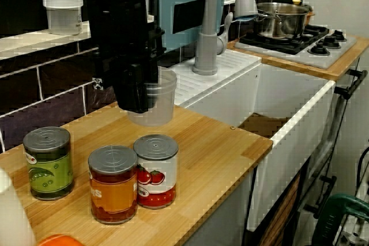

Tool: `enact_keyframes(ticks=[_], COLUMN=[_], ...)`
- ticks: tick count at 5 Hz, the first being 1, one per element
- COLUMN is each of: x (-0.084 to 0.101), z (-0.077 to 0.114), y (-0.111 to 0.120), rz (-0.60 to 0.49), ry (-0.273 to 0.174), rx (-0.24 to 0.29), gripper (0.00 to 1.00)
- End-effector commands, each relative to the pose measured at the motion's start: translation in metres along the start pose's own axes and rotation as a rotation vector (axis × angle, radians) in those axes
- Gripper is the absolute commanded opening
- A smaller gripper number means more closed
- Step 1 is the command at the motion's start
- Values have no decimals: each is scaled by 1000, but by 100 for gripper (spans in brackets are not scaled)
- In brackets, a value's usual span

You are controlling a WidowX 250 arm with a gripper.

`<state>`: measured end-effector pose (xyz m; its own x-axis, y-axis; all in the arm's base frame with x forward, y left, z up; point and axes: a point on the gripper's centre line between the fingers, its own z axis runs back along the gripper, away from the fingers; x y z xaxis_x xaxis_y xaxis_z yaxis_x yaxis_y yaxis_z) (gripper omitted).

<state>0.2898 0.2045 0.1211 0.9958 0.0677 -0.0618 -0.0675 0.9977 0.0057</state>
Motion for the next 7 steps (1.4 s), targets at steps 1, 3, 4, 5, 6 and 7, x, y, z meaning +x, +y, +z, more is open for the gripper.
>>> enact_keyframes(ticks=[1,3,4,5,6,7], x=[-1,-5,-9,-12,-15,-13], z=[28,28,22,17,9,-1], y=[-17,-40,-56,-70,-88,-107], rz=[71,142,176,194,180,150], ry=[-161,-236,-293,-297,-308,-311], rx=[19,13,32,34,57,99], gripper=[0,0,0,0,0,0])
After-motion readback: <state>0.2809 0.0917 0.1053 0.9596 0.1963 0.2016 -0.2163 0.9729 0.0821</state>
